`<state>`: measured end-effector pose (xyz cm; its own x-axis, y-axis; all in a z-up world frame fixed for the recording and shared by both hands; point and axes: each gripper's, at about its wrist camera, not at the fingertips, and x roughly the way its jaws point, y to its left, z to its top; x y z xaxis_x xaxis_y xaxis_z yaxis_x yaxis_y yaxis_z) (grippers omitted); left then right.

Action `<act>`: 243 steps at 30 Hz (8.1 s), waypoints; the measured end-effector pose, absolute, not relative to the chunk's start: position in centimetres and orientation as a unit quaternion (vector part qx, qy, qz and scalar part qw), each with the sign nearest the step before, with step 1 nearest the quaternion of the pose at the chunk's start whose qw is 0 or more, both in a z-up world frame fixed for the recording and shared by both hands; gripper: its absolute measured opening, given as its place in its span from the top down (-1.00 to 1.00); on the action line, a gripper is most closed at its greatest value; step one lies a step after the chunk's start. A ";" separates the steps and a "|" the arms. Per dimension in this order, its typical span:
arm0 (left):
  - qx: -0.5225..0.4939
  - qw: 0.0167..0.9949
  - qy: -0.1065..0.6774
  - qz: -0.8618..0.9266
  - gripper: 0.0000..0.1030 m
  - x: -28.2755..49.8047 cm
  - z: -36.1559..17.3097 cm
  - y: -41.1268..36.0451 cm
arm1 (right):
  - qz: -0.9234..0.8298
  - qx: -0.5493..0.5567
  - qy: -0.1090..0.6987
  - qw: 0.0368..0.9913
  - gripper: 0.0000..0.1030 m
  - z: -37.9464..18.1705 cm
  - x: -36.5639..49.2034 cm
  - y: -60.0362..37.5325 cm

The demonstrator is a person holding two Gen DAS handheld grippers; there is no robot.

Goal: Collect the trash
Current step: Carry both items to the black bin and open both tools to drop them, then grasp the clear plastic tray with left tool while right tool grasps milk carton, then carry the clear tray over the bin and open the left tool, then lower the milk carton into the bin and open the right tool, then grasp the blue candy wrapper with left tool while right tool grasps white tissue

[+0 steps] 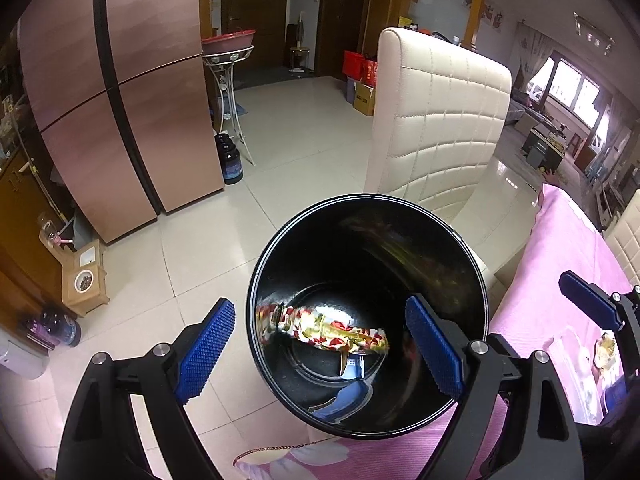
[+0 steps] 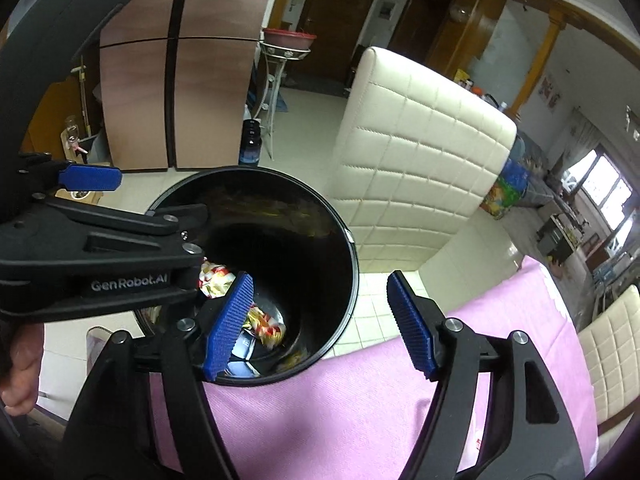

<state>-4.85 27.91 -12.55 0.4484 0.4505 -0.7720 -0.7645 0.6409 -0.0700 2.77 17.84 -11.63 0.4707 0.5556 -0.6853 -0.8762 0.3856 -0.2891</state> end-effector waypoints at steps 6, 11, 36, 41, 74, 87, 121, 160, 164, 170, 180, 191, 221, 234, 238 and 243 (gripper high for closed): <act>-0.205 0.831 0.375 0.356 -0.65 -4.0 -12.4 27.2 | 0.432 -0.316 0.256 0.805 -0.36 -11.5 3.4 16.8; -0.197 0.840 0.374 0.341 -0.65 -3.1 -12.0 26.2 | 0.417 -0.305 0.269 0.813 -0.36 -11.2 4.3 15.4; -0.103 0.887 0.428 0.138 -0.65 4.1 -12.1 11.4 | 0.210 -0.226 0.355 0.882 -0.36 -11.1 8.2 -1.4; -0.076 0.889 0.440 0.095 -0.65 5.0 -12.6 8.0 | 0.152 -0.201 0.384 0.888 -0.36 -12.1 8.8 -6.4; -0.109 0.866 0.489 0.010 0.66 9.9 -17.1 2.6 | -0.032 -0.088 0.419 0.903 -0.91 -16.1 13.4 -18.7; -0.103 0.871 0.480 0.007 0.67 10.2 -16.6 2.2 | 0.001 -0.076 0.434 0.898 -0.05 -16.9 11.4 -18.3; -0.138 0.898 0.402 0.116 0.67 0.1 -11.2 12.0 | 0.195 -0.203 0.300 0.911 -0.04 -10.4 5.4 -2.1; -0.174 0.867 0.379 0.273 0.67 -4.7 -10.7 18.4 | 0.359 -0.249 0.253 0.863 -0.04 -10.3 3.3 8.0; -0.174 0.865 0.380 0.277 0.67 -4.8 -10.6 18.4 | 0.364 -0.249 0.249 0.862 -0.04 -10.2 3.4 8.4; -0.182 0.863 0.379 0.282 0.64 -4.9 -10.6 18.9 | 0.367 -0.250 0.246 0.861 -0.04 -10.2 3.3 8.8; -0.189 0.853 0.361 0.326 -0.50 -5.8 -10.1 20.1 | 0.368 -0.254 0.249 0.859 -0.04 -10.6 3.5 8.7; -0.183 0.841 0.370 0.351 -0.50 -7.1 -10.6 20.8 | 0.397 -0.266 0.245 0.843 -0.04 -11.0 2.9 10.6; -0.197 0.822 0.378 0.377 -0.50 -7.9 -11.6 22.7 | 0.417 -0.282 0.231 0.833 -0.08 -11.1 3.6 14.2; -0.151 0.866 0.399 0.260 -0.50 -1.6 -11.6 17.0 | 0.307 -0.252 0.277 0.875 0.01 -11.1 7.1 6.4; -0.137 0.878 0.406 0.211 -0.50 0.2 -11.7 14.3 | 0.259 -0.239 0.293 0.888 0.01 -11.2 7.9 2.5; -0.105 0.890 0.424 0.127 -0.50 1.8 -12.2 9.6 | 0.193 -0.222 0.318 0.901 0.01 -11.9 8.2 -3.2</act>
